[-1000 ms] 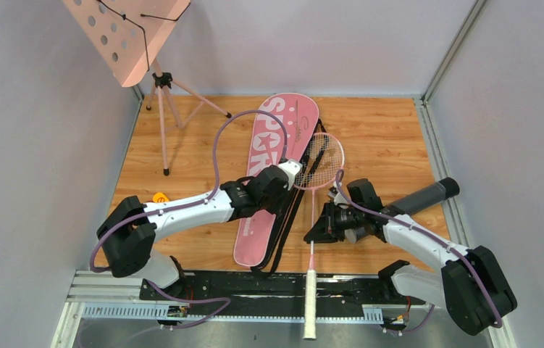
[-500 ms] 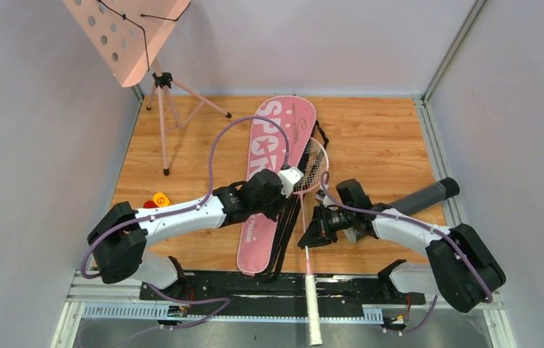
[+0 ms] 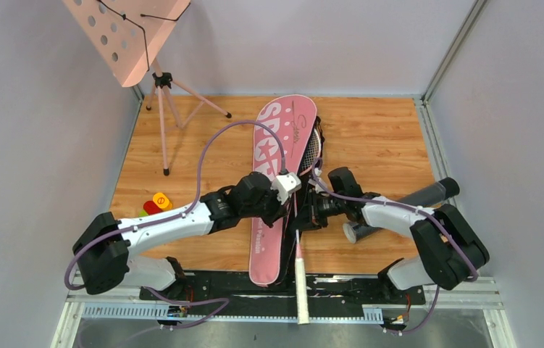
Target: Pack up the badminton gear
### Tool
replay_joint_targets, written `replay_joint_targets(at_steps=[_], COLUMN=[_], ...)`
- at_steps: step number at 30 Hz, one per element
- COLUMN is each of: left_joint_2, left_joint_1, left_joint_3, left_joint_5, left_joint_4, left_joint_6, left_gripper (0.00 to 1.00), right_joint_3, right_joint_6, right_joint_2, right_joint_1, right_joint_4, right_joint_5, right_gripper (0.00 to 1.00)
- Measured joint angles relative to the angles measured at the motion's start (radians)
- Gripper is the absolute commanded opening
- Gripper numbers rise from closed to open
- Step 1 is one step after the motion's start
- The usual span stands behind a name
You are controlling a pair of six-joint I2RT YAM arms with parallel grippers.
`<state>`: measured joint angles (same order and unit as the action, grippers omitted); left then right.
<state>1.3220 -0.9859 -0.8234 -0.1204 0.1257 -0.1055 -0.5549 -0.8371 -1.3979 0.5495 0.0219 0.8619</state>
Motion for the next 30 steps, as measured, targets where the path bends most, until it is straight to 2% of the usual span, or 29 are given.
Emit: replay_joint_targets(at_steps=[13, 20, 30], left_joint_2=[-0.082, -0.093, -0.100], left_joint_1=[0.000, 0.010, 0.014], left_joint_3=[0.116, 0.137, 0.156], left_joint_5=[-0.063, -0.069, -0.062], left_joint_4=[-0.146, -0.164, -0.214], left_joint_6=[-0.125, -0.195, -0.323], left_gripper=[0.00, 0.00, 0.00], right_joint_3=[-0.049, -0.123, -0.126], right_joint_6=[-0.090, -0.127, -0.208], right_joint_2=[-0.283, -0.392, -0.464], right_joint_1=[0.000, -0.009, -0.045], right_joint_4=[-0.394, -0.490, -0.666], right_joint_5=[-0.153, -0.177, -0.214], right_gripper=[0.00, 0.00, 0.00])
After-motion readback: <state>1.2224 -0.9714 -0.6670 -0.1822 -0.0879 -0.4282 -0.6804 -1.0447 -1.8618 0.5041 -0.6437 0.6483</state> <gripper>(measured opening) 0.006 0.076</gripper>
